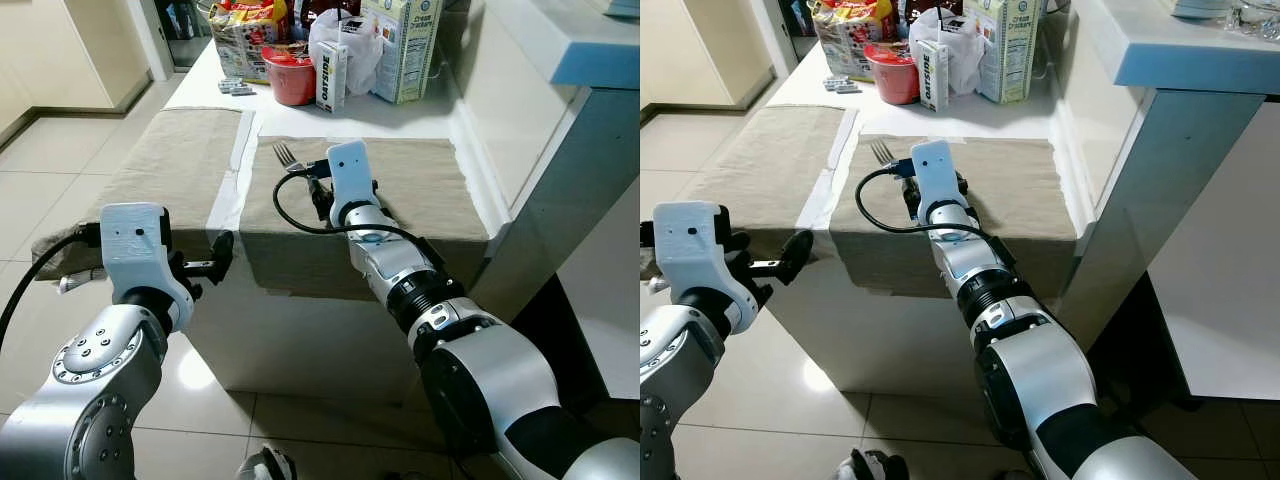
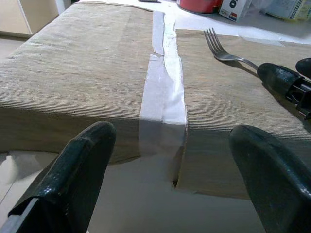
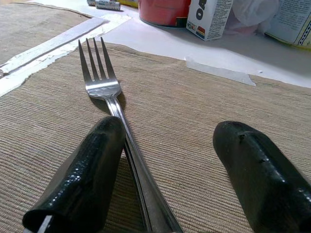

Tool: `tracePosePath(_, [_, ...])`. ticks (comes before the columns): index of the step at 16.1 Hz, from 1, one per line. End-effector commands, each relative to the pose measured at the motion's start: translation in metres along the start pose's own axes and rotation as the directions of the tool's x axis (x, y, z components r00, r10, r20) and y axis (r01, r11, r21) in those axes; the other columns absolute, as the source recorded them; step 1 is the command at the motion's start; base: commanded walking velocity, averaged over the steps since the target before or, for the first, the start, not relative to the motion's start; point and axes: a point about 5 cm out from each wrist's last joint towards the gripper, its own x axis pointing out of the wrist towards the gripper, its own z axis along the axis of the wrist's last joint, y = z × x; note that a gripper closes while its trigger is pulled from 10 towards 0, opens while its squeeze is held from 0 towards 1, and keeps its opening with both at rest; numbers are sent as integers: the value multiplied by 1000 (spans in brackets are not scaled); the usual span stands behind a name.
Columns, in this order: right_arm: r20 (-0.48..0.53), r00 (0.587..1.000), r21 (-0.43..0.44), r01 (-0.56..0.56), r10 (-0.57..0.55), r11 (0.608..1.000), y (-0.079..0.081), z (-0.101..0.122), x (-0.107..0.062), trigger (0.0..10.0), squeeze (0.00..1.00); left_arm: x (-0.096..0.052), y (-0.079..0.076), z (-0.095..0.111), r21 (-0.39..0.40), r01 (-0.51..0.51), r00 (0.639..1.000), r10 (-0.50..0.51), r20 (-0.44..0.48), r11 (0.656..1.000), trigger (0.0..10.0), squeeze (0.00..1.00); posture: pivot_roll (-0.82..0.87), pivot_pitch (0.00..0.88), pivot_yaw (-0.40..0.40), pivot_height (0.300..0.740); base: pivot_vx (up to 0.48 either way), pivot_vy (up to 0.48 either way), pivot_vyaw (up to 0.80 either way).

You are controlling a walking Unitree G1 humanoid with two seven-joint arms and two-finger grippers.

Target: Setting the table

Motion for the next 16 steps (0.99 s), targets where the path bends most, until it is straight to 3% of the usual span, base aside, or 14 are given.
tracePosePath(1, [-137, 991, 4, 3, -3, 1000, 0, -33, -5, 10000, 0, 0, 1, -1, 10, -11, 1000, 11, -9, 1000, 10000, 0, 204, 95, 62, 740, 0, 0, 0])
tracePosePath(7, [-172, 985, -10, -23, 21, 1000, 4, -41, -7, 10000, 0, -1, 1, -2, 11, -17, 1000, 17, -11, 1000, 10000, 0, 206, 99, 56, 740, 0, 0, 0])
tracePosePath(11, [-204, 976, -9, -79, 75, 997, 21, -54, -13, 10000, 0, 1, 0, -2, 9, -16, 1000, 16, -10, 1000, 10000, 0, 196, 101, 52, 740, 0, 0, 0])
tracePosePath(16, [-206, 975, -10, -85, 81, 996, 22, -55, -14, 10000, 0, 1, 0, -2, 7, -15, 1000, 15, -10, 1000, 10000, 0, 196, 101, 51, 740, 0, 0, 0])
